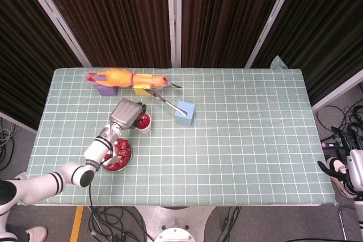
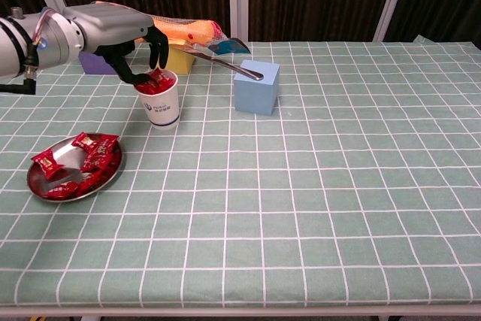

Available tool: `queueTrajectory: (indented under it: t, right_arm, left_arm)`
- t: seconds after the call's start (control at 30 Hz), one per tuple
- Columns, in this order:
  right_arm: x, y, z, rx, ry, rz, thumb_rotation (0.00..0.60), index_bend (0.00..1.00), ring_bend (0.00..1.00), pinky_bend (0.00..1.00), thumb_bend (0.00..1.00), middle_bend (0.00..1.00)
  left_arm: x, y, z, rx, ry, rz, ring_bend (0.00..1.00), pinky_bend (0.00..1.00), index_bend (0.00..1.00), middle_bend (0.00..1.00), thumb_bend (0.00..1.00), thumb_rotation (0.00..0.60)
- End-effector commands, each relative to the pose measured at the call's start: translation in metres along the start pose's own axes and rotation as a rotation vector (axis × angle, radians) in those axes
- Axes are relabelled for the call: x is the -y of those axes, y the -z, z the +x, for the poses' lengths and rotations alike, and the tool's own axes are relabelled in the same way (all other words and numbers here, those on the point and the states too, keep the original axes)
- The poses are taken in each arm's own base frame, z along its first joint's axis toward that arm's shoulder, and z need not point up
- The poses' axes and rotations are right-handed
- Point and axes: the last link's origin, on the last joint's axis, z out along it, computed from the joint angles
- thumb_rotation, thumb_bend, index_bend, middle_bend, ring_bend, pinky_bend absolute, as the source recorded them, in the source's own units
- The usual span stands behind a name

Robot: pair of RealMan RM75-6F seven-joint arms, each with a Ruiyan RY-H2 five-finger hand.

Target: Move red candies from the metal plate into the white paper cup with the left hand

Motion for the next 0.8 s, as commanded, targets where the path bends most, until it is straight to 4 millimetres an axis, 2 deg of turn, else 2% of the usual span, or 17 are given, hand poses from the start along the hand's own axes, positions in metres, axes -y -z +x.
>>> queueTrajectory:
  t: [0.03, 0.23, 0.4, 0.53, 0.63, 0.8]
  right_arm:
    - [0.000, 0.000, 0.000, -0.001, 0.001, 0.000, 0.600, 0.12, 0.05, 0.37, 0.12, 0.18]
    - [0.003, -0.002, 0.000, 0.002, 0.000, 0.011, 0.600, 0.12, 0.05, 0.37, 0.12, 0.18]
    - [0.006, -0.004, -0.001, 0.005, 0.001, 0.026, 0.600, 0.12, 0.05, 0.37, 0.12, 0.18]
    - [0.008, -0.004, -0.002, 0.007, -0.001, 0.034, 0.600, 0.12, 0.05, 0.37, 0.12, 0.18]
    - [0.010, -0.004, -0.002, 0.010, -0.001, 0.040, 0.600, 0.12, 0.05, 0.37, 0.12, 0.18]
    - [0.012, -0.003, -0.001, 0.007, 0.001, 0.049, 0.600, 0.12, 0.05, 0.37, 0.12, 0.18]
  left_arm:
    - [-0.001, 0.004, 0.002, 0.001, -0.013, -0.009, 0.91, 1.00, 0.42, 0.45, 0.38, 0.600]
    - [0.006, 0.025, 0.013, -0.060, 0.011, 0.008, 0.90, 1.00, 0.36, 0.42, 0.37, 0.600]
    - [0.021, 0.063, 0.014, -0.115, 0.039, 0.027, 0.90, 1.00, 0.37, 0.42, 0.37, 0.600]
    - [0.033, 0.099, -0.002, -0.115, 0.056, 0.041, 0.90, 1.00, 0.41, 0.43, 0.36, 0.600]
    - [0.036, 0.117, -0.017, -0.085, 0.065, 0.042, 0.90, 1.00, 0.43, 0.45, 0.36, 0.600]
    - [0.032, 0.133, -0.044, -0.014, -0.007, 0.010, 0.90, 1.00, 0.43, 0.45, 0.36, 0.600]
